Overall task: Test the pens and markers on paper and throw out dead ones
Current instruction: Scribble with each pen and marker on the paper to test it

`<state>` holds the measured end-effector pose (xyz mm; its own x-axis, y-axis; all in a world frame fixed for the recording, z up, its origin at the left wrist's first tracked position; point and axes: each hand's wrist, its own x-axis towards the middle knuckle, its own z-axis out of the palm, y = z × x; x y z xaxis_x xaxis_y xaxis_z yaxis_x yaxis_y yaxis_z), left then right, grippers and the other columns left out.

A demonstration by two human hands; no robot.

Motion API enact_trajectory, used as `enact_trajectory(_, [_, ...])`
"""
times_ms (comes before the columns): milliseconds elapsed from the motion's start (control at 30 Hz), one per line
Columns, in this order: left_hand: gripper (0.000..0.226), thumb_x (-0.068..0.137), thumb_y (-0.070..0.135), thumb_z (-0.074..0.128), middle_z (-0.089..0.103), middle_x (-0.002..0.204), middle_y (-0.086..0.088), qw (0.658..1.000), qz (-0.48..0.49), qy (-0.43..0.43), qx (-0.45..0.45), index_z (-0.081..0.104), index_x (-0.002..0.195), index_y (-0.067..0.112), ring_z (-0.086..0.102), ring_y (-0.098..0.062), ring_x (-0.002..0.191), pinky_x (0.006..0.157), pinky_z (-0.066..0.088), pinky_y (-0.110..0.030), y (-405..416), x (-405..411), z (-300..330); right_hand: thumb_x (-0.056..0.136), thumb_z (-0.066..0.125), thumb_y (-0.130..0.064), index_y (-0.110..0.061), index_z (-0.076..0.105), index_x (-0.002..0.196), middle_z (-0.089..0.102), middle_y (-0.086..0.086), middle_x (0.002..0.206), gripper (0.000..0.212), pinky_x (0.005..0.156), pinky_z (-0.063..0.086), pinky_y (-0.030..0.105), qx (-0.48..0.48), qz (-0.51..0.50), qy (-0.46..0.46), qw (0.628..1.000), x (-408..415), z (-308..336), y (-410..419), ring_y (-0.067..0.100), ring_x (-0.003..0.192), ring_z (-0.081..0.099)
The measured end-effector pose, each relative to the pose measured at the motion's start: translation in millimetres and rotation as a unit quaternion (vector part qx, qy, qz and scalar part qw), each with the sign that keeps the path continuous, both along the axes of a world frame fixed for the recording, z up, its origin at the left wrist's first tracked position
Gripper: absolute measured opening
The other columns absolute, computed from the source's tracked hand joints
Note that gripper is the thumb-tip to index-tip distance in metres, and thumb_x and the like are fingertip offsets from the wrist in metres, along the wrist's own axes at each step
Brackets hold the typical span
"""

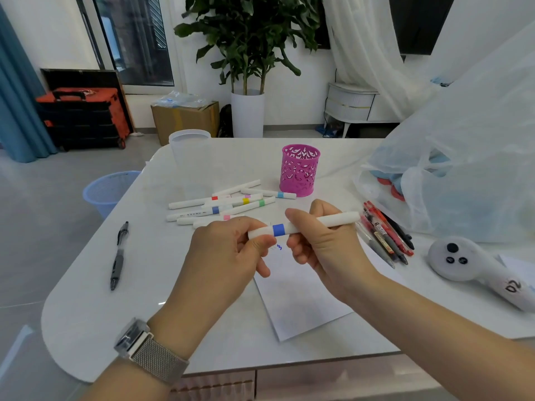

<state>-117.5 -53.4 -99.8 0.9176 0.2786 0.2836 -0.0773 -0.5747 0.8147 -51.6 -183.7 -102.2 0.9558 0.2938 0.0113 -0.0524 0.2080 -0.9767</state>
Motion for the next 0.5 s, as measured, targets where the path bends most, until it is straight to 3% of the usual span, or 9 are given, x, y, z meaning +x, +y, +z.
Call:
enact_trajectory(100, [0.02, 0.087, 0.025, 0.062, 0.065, 0.061, 0.018, 1.0, -0.01, 0.004, 0.016, 0.059, 0.071, 0.038, 0.061, 0.002, 0.049, 0.061, 0.047, -0.011, -5.0, 2.0, 1.8, 0.089, 0.063, -0.009, -0.015, 0.045, 0.056, 0.052, 0.005, 0.046, 0.038, 0.041, 0.038, 0.022, 0.015, 0.006, 0.007, 1.0, 2.3, -2.7, -2.2, 0.014, 0.04, 0.044])
enact_trajectory(200, [0.016, 0.087, 0.031, 0.06, 0.065, 0.058, 0.009, 1.0, -0.017, -0.014, 0.007, 0.065, 0.072, 0.03, 0.062, -0.002, 0.044, 0.054, 0.044, -0.01, -13.1, 9.7, 5.0, 0.085, 0.068, -0.013, -0.021, 0.062, 0.047, 0.047, 0.001, 0.048, 0.039, 0.046, 0.038, 0.022, 0.03, 0.033, -0.003, 0.999, 6.2, 1.0, 0.1, 0.012, 0.044, 0.041])
enact_trajectory(300, [0.022, 0.09, 0.034, 0.057, 0.065, 0.056, 0.007, 1.0, -0.014, -0.002, -0.016, 0.067, 0.075, 0.02, 0.063, -0.004, 0.046, 0.052, 0.045, -0.015, -12.0, 22.1, 4.5, 0.085, 0.068, -0.021, -0.016, 0.073, 0.076, 0.059, 0.005, 0.07, 0.012, 0.058, 0.048, 0.021, 0.032, 0.06, -0.03, 0.997, 16.3, 1.1, 0.8, 0.013, 0.063, 0.053])
enact_trajectory(400, [0.017, 0.09, 0.032, 0.056, 0.068, 0.063, 0.007, 0.997, 0.0, 0.069, 0.033, 0.066, 0.081, 0.021, 0.065, -0.002, 0.057, 0.058, 0.044, -0.018, 3.6, 33.5, -6.1, 0.095, 0.055, -0.027, -0.011, 0.065, 0.093, 0.062, -0.001, 0.082, 0.018, 0.067, 0.055, 0.024, -0.074, 0.008, -0.059, 0.995, 37.2, -7.8, -10.1, 0.012, 0.079, 0.057])
enact_trajectory(500, [0.011, 0.089, 0.028, 0.059, 0.069, 0.084, 0.007, 0.983, 0.054, 0.103, 0.14, 0.066, 0.094, 0.022, 0.064, -0.01, 0.085, 0.073, 0.046, -0.024, 29.6, 42.3, -20.9, 0.1, 0.045, -0.031, -0.004, 0.06, 0.094, 0.061, -0.002, 0.079, 0.031, 0.061, 0.052, 0.023, -0.278, -0.093, -0.138, 0.946, 59.0, -18.9, -37.4, 0.013, 0.067, 0.058])
